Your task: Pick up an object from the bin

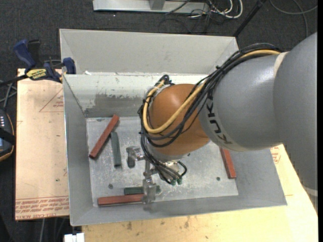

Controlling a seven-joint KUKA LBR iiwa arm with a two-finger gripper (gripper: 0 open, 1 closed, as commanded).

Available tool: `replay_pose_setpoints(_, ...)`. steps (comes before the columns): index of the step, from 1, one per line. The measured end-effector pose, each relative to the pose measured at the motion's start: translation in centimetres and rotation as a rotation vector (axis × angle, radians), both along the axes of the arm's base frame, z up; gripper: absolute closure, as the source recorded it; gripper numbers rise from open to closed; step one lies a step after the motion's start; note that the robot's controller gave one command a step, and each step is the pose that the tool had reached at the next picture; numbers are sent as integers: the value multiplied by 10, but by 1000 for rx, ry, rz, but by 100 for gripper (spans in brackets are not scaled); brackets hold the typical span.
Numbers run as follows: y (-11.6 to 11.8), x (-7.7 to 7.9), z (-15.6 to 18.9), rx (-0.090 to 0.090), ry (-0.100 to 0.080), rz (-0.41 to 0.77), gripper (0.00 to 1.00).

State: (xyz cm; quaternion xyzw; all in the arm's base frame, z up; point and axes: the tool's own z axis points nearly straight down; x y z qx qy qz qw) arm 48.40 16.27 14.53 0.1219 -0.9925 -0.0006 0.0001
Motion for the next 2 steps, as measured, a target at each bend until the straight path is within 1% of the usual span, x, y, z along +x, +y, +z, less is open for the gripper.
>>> replay_pose_setpoints(1, 12, -1, -47, 1, -4, 212, 0)
replay_pose_setpoints(2, 20, 3, -73, 2, -12, 146, 100)
